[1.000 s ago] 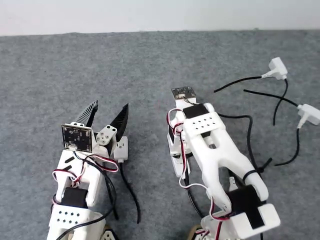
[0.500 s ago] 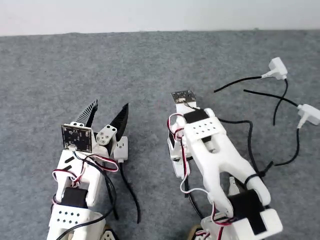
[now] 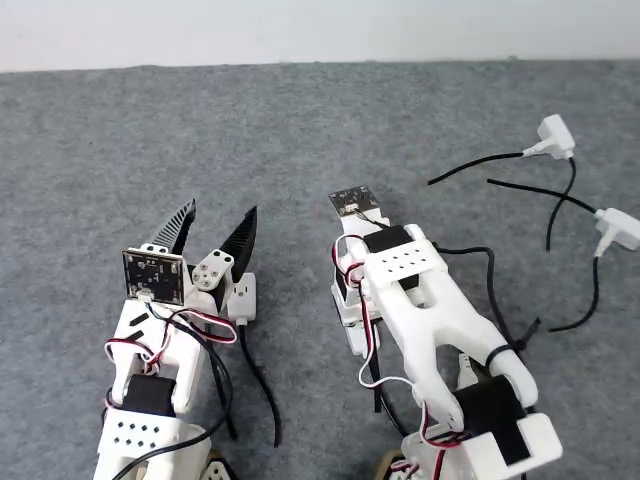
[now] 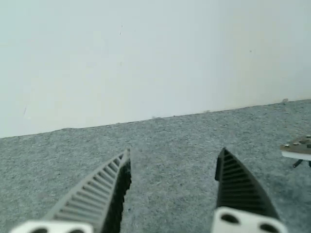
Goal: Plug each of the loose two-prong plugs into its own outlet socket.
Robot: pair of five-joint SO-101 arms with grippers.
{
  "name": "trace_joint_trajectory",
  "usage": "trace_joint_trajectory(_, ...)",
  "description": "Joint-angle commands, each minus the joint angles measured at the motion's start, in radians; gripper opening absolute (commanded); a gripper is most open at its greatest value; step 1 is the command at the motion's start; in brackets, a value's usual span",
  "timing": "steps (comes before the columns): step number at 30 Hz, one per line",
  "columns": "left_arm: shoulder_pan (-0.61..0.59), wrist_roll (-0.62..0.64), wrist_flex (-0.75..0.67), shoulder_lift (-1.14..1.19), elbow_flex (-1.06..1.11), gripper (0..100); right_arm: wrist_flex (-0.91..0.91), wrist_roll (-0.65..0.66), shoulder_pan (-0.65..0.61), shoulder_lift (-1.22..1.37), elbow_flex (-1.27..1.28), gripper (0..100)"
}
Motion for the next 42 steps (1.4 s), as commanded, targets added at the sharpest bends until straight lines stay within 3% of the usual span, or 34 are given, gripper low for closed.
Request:
trace_joint_trajectory(1, 0.009, -0.011, -0.034, -0.003, -0.002, 27, -0.021, 0.021, -0.018, 0.041, 0.114, 1.1)
trace_joint_trajectory(8, 0.058, -0.081, -0.078, -0.003, 0.03, 25, -0.012, 0.094, -0.022, 0.041, 0.115, 20.6)
trace_joint_trajectory(11, 0.057, -0.078, -0.078, -0.003, 0.03, 25, -0.012, 0.095, -0.022, 0.041, 0.115, 22.9)
trace_joint_trajectory(29, 0.06, -0.084, -0.077, -0.003, 0.03, 25, -0.054, 0.1, -0.016, 0.03, 0.17, 22.1)
trace_joint_trajectory(31, 0.06, -0.084, -0.075, -0.003, 0.03, 25, -0.061, 0.1, -0.016, 0.03, 0.157, 18.0)
trace_joint_trajectory(35, 0.06, -0.084, -0.075, -0.003, 0.03, 25, -0.11, 0.101, -0.015, 0.038, 0.147, 0.0)
trace_joint_trajectory(42, 0.06, -0.086, -0.075, -0.003, 0.03, 25, -0.12, 0.133, -0.016, 0.027, 0.141, 0.9)
